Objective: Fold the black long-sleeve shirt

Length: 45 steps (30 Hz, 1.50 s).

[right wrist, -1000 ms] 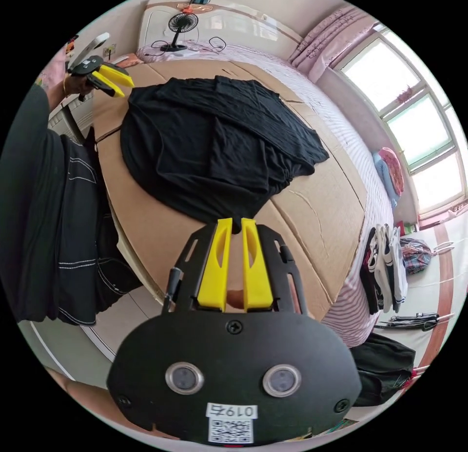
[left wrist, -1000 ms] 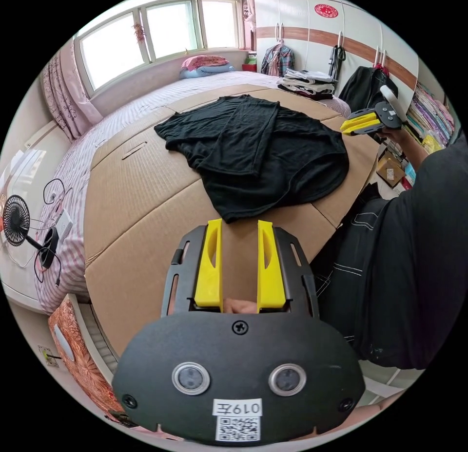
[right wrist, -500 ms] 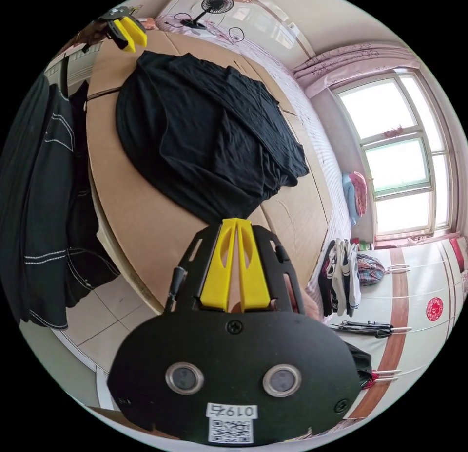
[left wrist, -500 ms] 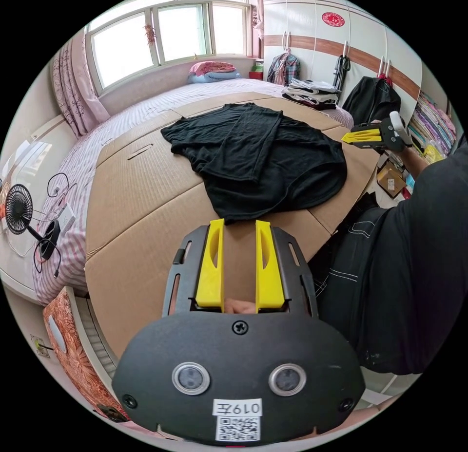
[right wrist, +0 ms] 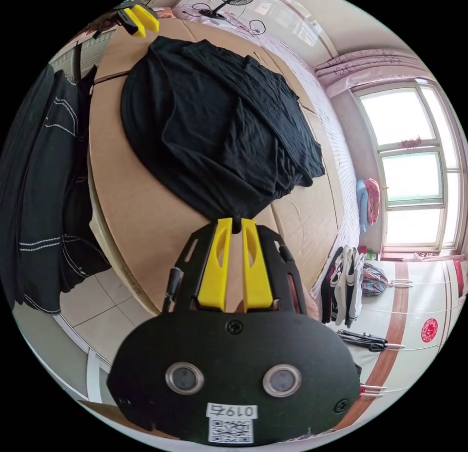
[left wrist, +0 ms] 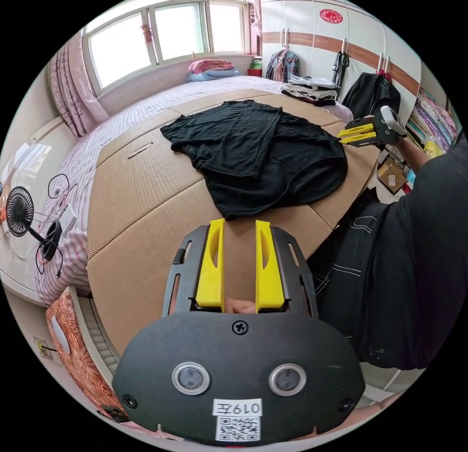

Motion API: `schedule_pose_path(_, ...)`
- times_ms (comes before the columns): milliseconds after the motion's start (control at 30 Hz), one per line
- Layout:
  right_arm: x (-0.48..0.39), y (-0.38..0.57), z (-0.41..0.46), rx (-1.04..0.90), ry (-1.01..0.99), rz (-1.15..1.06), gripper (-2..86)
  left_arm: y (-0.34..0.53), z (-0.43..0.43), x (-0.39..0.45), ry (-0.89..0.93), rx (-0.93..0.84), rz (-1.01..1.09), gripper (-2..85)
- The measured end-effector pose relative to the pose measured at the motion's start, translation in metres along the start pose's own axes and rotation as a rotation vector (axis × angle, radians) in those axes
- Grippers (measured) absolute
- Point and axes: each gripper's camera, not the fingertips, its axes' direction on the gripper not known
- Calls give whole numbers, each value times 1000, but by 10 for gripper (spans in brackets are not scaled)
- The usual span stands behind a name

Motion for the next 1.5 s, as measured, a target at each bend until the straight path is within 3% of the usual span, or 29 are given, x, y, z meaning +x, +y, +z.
schedule_pose_path(233,17,32,-4,15,-22,105,-9,3,-1,-4,-10,1,1,84)
schedule_pose_path(400,43,76,5,100,-175,314,-9,5,3,-8,-10,-3,-7,91)
schedule_pose_path(600,47,100,20,109,-186,369,-9,-4,10,-14,-3,19,-3,99)
schedule_pose_path(1133,71,140,36,137,-208,420,-10,-25,52,-51,129,-57,-68,17)
schedule_pose_path(1500,67,138,50,83,-182,349,5,-39,65,-36,39,-107,-27,34)
